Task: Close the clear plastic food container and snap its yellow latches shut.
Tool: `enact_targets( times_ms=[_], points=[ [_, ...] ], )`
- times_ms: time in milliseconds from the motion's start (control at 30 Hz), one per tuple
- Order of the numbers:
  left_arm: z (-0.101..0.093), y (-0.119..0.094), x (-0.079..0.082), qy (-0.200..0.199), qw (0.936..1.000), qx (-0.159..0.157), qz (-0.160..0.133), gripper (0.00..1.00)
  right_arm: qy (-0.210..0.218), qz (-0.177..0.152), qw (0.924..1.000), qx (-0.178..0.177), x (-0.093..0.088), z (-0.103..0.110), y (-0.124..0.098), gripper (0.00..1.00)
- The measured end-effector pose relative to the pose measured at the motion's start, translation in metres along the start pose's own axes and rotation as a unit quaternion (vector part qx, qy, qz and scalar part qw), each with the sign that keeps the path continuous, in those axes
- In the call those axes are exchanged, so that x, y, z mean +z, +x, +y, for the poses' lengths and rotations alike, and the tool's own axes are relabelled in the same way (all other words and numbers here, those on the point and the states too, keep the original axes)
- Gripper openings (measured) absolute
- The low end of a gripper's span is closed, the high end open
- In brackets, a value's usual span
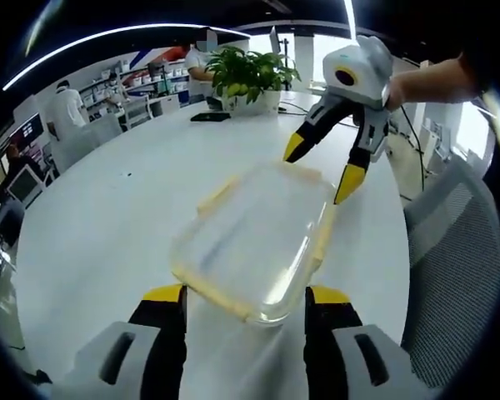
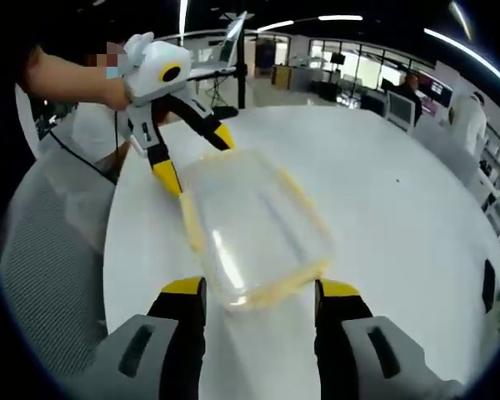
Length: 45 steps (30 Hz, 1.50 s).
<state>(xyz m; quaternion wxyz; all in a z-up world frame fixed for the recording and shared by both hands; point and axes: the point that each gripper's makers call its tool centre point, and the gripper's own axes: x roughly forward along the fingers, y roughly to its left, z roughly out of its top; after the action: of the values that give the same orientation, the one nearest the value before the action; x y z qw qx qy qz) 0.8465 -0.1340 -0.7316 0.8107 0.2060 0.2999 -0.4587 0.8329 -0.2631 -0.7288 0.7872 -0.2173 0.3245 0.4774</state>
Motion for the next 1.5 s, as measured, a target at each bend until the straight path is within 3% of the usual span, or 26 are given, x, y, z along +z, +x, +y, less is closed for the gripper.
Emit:
enact_targets(
  times_ms=[767, 1500],
  points=[
    [0.04, 0.016, 0.009, -0.005, 0.9999, 0.004, 0.013, 0.51, 0.002, 0.021, 0.9998, -0.002, 0.017, -0.039, 0.017, 0.5],
    [0.034, 0.021, 0.007, -0.001, 0.9997, -0.004, 0.026, 0.49, 0.013, 0.022, 0.9997, -0.002, 0.011, -0.036, 0.012, 0.49]
  ],
)
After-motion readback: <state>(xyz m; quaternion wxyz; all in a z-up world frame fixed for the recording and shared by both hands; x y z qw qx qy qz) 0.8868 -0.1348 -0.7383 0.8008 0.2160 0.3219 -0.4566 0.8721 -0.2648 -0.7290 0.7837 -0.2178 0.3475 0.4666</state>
